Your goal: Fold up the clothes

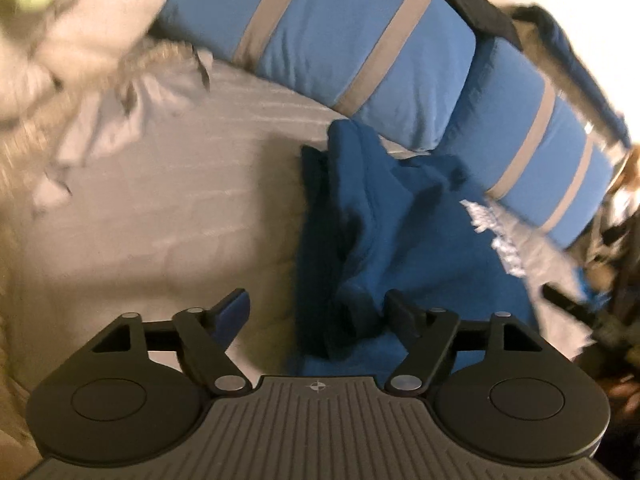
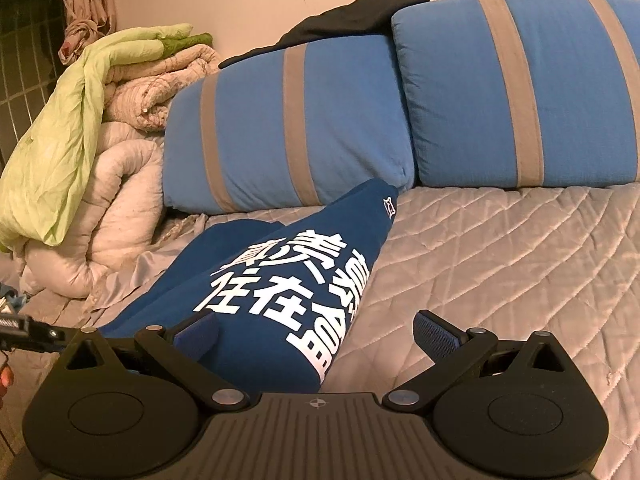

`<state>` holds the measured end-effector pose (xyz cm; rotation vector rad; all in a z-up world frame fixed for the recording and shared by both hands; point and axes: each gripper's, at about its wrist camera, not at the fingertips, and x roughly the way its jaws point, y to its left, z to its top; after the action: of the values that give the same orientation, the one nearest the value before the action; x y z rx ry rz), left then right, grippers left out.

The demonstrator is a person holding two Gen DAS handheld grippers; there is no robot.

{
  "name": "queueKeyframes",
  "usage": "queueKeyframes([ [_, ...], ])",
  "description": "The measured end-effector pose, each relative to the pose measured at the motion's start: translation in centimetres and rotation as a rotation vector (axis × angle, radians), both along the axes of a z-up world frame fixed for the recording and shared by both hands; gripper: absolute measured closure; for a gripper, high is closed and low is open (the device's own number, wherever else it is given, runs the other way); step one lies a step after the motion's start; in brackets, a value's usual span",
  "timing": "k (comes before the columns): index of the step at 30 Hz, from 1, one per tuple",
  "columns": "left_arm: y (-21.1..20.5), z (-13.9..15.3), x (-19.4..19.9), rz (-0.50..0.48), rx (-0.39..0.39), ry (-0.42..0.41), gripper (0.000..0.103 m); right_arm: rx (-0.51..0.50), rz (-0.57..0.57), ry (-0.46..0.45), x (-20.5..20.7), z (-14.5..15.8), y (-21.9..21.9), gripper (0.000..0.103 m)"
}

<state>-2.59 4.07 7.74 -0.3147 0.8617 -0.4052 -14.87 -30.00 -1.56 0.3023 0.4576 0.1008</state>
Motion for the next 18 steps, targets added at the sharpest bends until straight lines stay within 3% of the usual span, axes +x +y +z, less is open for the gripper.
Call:
queueKeyframes([
  [2, 0.1, 0.0, 0.3, -0.005, -0.036, 0.018, 0.024, -0.001, 0.0, 0.003, 0.0, 0.0, 0.0, 0.0],
  [6, -0.7, -0.5, 1.0, -0.015, 0.007, 0.051, 0.024, -0.006, -0.006, 0.011, 0.1, 0.0, 0.2, 0.0],
  [11, -0.8, -1.7, 2.1, -0.027, -0.003, 0.095, 0.024, -0.014, -0.005, 0.02, 0.2, -0.2, 0.3, 0.0],
  [13, -0.5, -2.6, 2.8, -0.035, -0.04, 0.131, 0.024, -0.018, -0.004, 0.022, 0.2, -0.2, 0.4, 0.0],
  [18, 1.6, -5.3, 3.6, -0.012, -0.221, 0.229, 0.018, -0.018, -0.001, 0.028, 0.3, -0.3, 0.3, 0.0],
])
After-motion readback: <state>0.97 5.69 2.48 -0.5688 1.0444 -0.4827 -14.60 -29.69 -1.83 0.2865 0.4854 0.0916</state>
